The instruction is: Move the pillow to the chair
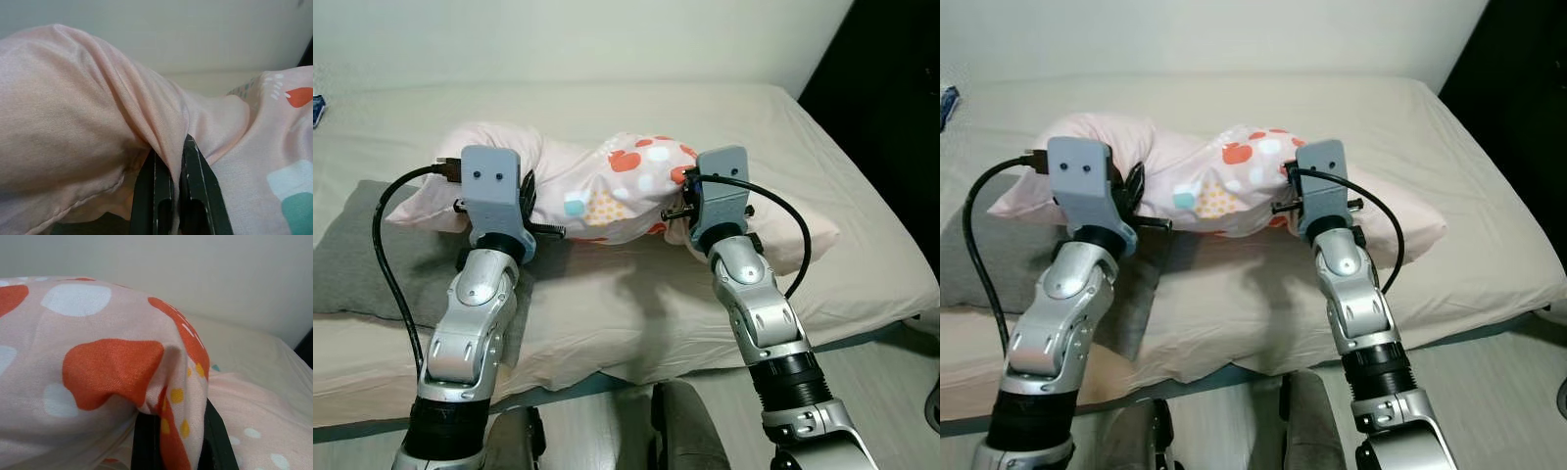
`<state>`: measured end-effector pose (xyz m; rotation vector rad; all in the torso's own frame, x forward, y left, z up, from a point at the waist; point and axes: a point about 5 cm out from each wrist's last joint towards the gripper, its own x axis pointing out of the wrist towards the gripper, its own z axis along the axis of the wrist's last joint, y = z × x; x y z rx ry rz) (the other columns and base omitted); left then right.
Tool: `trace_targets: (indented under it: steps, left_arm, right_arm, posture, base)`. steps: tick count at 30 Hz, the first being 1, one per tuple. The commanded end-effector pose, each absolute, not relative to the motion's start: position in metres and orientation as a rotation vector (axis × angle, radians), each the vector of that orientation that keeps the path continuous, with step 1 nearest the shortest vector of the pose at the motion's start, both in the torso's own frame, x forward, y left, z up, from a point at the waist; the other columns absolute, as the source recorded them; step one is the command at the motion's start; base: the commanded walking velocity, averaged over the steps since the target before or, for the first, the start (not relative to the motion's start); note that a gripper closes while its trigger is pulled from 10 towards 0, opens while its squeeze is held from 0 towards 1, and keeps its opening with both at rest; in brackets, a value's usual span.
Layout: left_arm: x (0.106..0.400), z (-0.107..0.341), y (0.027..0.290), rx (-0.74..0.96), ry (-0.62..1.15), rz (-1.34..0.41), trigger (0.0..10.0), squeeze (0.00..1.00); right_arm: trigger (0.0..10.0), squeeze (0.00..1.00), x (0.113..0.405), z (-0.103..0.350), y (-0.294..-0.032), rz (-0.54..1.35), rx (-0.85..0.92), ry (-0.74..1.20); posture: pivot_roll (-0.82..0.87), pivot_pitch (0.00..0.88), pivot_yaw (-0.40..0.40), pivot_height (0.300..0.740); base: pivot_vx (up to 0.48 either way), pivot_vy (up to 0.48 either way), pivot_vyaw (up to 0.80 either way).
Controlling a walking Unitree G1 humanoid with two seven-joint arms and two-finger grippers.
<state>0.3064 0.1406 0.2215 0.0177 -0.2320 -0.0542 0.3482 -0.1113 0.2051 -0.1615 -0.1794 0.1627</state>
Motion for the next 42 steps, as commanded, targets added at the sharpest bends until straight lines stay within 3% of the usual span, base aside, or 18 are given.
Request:
trace_targets:
  steps: [1, 21, 42]
  left_arm:
    - [0.3046, 0.2203, 0.1363, 0.024, -0.234, -0.079, 10.0, 0.0]
    - [0.3046, 0.2179, 0.1371, 0.028, -0.224, -0.079, 10.0, 0.0]
    - [0.3046, 0.2162, 0.1373, 0.019, -0.217, -0.072, 10.0, 0.0]
  right_arm:
    - [10.0, 0.0, 0.3448, 0.2118, -0.1014, 0.211, -0.161, -0.214]
    - [10.0, 0.0, 0.344, 0.2139, -0.0996, 0.241, -0.137, -0.216]
    - [10.0, 0.0, 0.3432, 0.2149, -0.0964, 0.271, -0.151, -0.22]
  posture:
    - [-0.02, 0.135, -0.073, 0.629]
    - [-0.02, 0.145, -0.073, 0.629]
    - [-0.03, 0.15, -0.081, 0.683]
  base:
    - [0.0, 0.0, 0.0]
    - [0.0, 0.0, 0.0]
    - [0.0, 0.0, 0.0]
